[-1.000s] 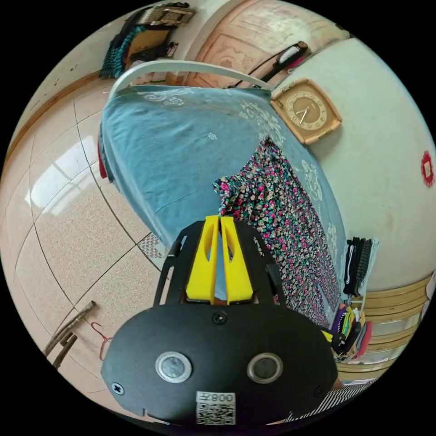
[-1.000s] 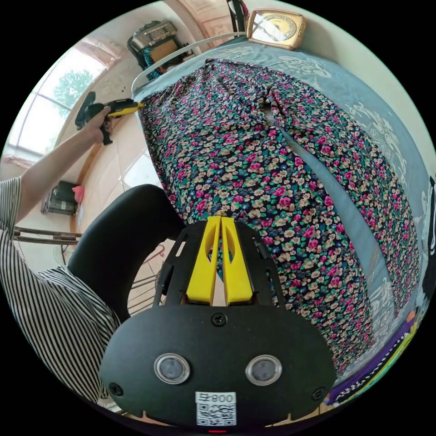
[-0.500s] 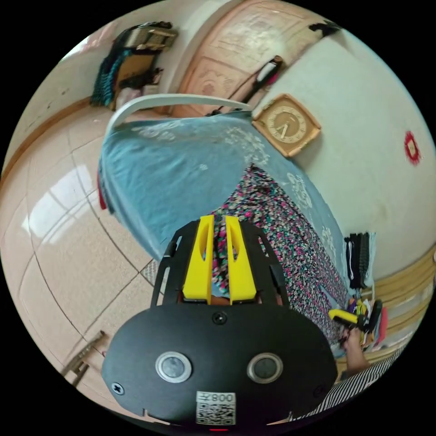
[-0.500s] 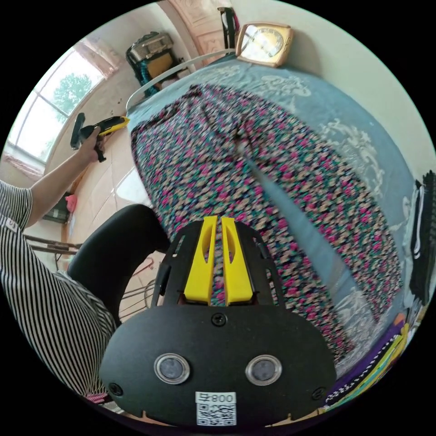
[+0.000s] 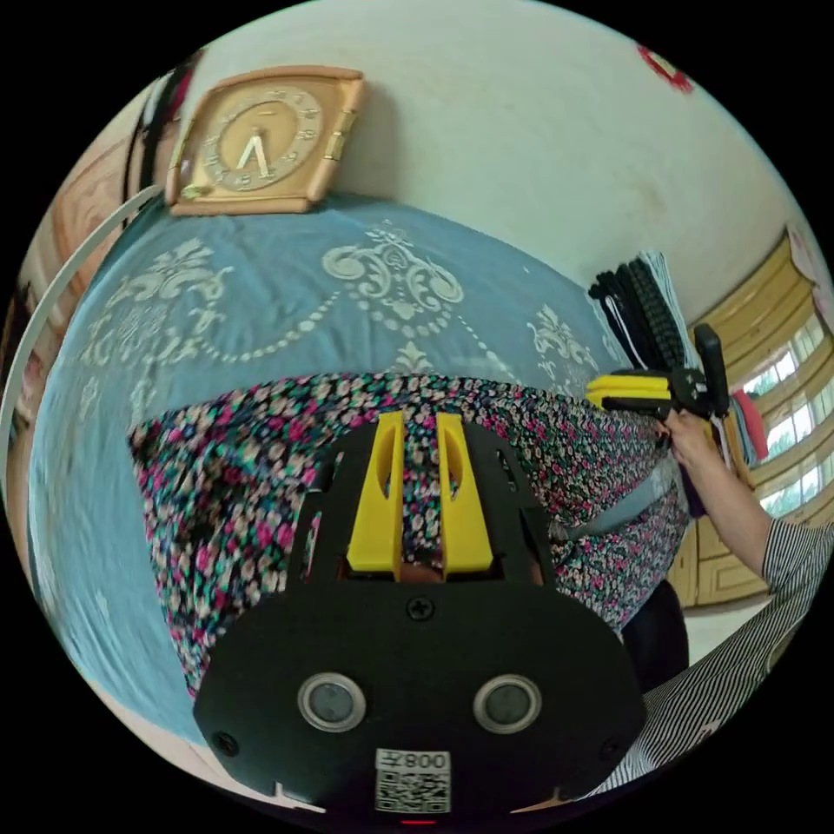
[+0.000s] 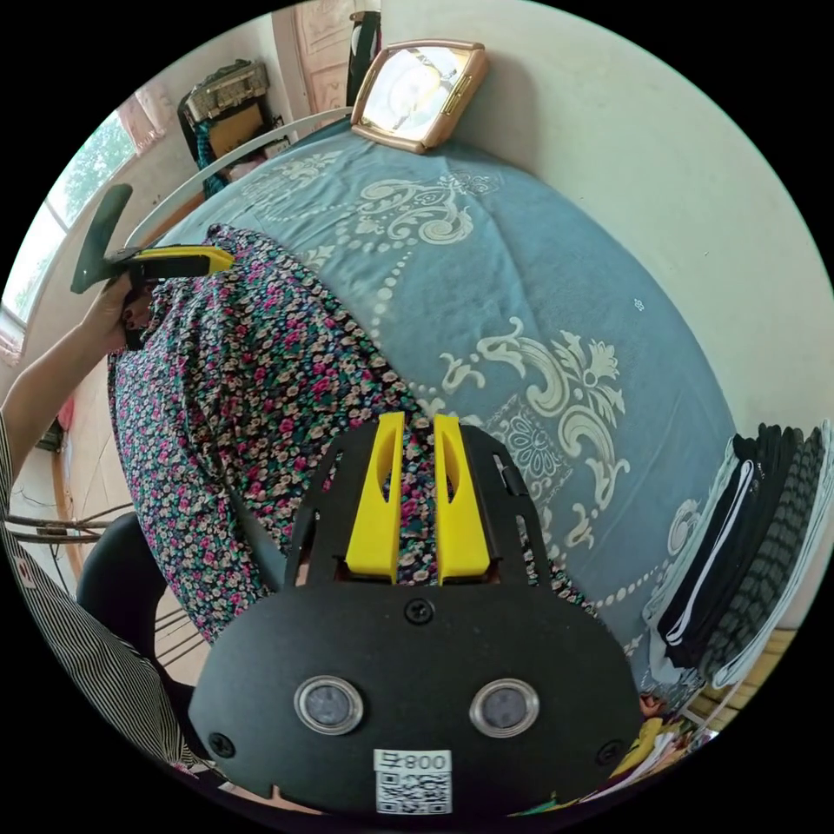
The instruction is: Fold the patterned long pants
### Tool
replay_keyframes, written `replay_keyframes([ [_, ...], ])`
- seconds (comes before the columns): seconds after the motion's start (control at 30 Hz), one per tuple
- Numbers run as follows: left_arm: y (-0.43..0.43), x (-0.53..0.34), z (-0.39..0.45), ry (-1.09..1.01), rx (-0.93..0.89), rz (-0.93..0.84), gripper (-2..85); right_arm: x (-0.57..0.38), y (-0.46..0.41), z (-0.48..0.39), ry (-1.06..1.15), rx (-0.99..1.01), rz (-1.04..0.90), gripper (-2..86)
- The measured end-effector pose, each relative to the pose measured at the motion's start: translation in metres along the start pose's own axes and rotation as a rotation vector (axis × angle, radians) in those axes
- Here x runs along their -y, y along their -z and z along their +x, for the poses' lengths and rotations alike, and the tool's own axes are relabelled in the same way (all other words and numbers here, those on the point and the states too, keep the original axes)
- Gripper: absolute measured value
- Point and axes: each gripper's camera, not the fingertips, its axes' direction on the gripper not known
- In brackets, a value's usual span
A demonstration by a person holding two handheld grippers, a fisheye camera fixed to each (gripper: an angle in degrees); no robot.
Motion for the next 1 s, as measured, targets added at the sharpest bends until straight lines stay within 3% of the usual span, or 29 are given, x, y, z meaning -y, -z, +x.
replay_keyframes([
  [0.17,-0.045,0.082,0.046,-0.19,0.106,-0.121,7.1,0.02,-0.014,0.008,0.053,0.014,-0.069,6.6],
  [0.37,-0.087,0.147,0.064,-0.243,0.148,-0.24,4.6,0.038,-0.028,0.005,0.105,-0.026,-0.113,5.8],
  [0.63,-0.084,0.213,0.077,-0.266,0.175,-0.155,0.6,0.05,-0.022,0.021,0.097,-0.05,-0.067,0.8],
  [1.0,-0.11,0.304,0.059,-0.161,0.159,-0.1,4.4,0.055,-0.054,0.074,-0.082,0.026,-0.028,0.4],
])
